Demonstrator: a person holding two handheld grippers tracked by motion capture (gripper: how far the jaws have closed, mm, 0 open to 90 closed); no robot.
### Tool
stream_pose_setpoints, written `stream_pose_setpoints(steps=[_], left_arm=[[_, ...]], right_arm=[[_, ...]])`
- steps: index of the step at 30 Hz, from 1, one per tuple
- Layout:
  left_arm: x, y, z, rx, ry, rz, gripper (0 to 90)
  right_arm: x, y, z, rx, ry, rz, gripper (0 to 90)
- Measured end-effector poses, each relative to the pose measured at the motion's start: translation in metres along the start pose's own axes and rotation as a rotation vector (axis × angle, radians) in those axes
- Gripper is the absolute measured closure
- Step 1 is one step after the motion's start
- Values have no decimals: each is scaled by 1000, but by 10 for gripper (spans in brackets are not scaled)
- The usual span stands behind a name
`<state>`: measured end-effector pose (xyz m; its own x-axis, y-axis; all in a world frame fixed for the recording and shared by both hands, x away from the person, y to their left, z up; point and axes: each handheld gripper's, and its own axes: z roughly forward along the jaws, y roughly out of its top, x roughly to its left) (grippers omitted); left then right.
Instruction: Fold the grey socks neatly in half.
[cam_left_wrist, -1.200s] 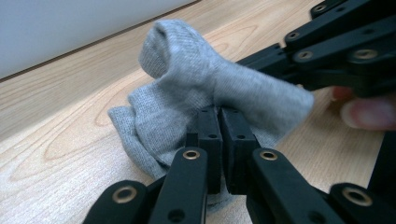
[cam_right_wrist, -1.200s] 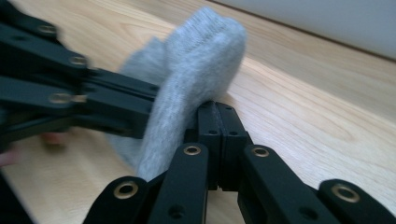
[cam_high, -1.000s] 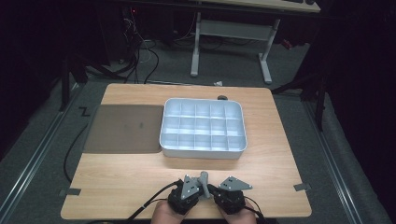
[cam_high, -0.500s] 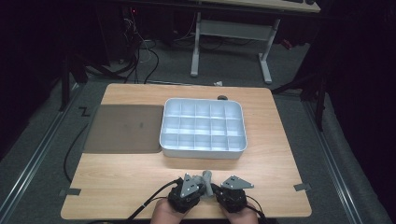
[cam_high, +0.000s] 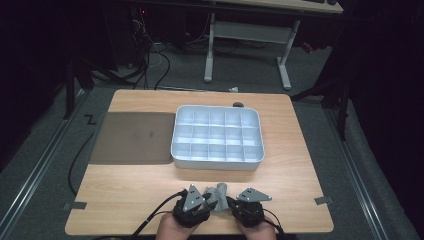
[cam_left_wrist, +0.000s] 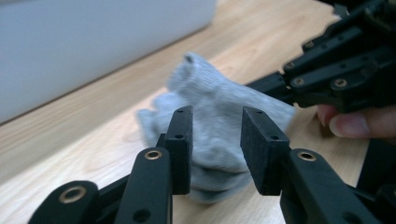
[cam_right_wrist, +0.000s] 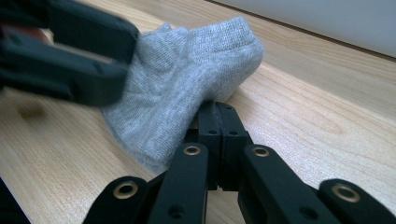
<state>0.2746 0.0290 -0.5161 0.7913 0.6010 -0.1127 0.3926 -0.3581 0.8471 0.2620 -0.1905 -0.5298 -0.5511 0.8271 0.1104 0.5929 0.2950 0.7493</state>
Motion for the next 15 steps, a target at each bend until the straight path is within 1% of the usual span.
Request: stream_pose_setpoints(steps=[2,3,6,9,12,15], left_arm=[[5,-1,-4,-1,15,-21,627],[8,-2,-5,1,20,-36,612],[13,-6,-6,-1,20,-79,610],[14,-10,-3,11,9,-102,648],[15,-12,0,20,0,-119,719],[13,-11,3,28,5,-111,790]], right_arm=[[0,0,0,2,-1,-7,900],[1,0,1,3,0,-4,900],[1,0,1,4,-1,-5,900],[1,0,1,5,-1,-3,900],[1,0,1,4,-1,-4,900],[1,0,0,-1,-6,-4,900]])
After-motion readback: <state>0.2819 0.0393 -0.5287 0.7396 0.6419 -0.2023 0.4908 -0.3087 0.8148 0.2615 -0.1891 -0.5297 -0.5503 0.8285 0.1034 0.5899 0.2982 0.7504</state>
